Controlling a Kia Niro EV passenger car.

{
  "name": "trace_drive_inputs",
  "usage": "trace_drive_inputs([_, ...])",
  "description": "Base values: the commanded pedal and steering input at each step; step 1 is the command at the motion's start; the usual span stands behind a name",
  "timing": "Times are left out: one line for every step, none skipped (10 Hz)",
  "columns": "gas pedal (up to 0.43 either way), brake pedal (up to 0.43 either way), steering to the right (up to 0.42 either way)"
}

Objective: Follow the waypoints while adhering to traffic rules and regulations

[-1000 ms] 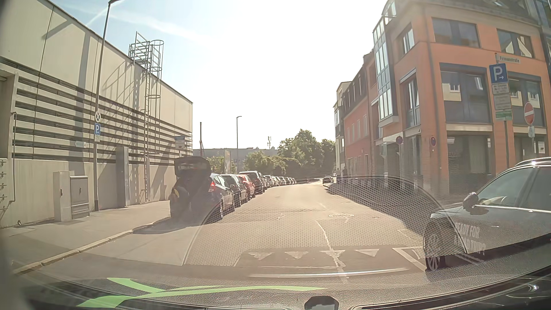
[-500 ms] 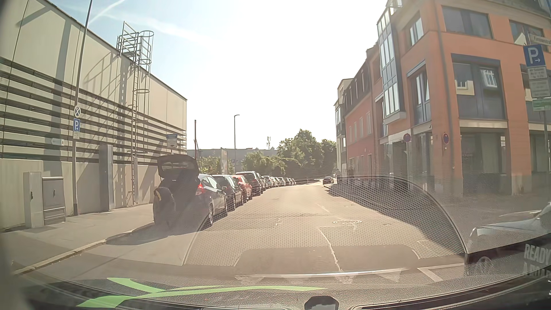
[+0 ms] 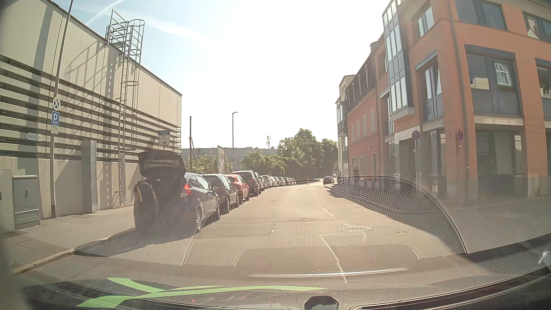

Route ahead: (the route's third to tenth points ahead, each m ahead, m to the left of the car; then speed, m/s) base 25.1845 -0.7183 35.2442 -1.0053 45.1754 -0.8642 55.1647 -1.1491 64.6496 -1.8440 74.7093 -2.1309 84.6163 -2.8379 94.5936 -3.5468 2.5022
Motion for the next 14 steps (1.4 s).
trace_drive_inputs([0.0, 0.0, 0.0])
trace_drive_inputs([0.0, 0.0, 0.0])
trace_drive_inputs([0.0, 0.0, 0.0])
trace_drive_inputs([0.0, 0.0, -0.001])
trace_drive_inputs([0.0, 0.0, 0.0])
trace_drive_inputs([0.0, 0.0, 0.002])
trace_drive_inputs([0.0, 0.0, 0.003])
trace_drive_inputs([0.0, 0.0, 0.004])
trace_drive_inputs([0.0, 0.0, 0.004])
trace_drive_inputs([0.0, 0.0, 0.004])
trace_drive_inputs([0.0, 0.0, 0.004])
trace_drive_inputs([0.0, 0.0, 0.005])
trace_drive_inputs([0.0, 0.0, 0.004])
trace_drive_inputs([0.0, 0.0, 0.004])
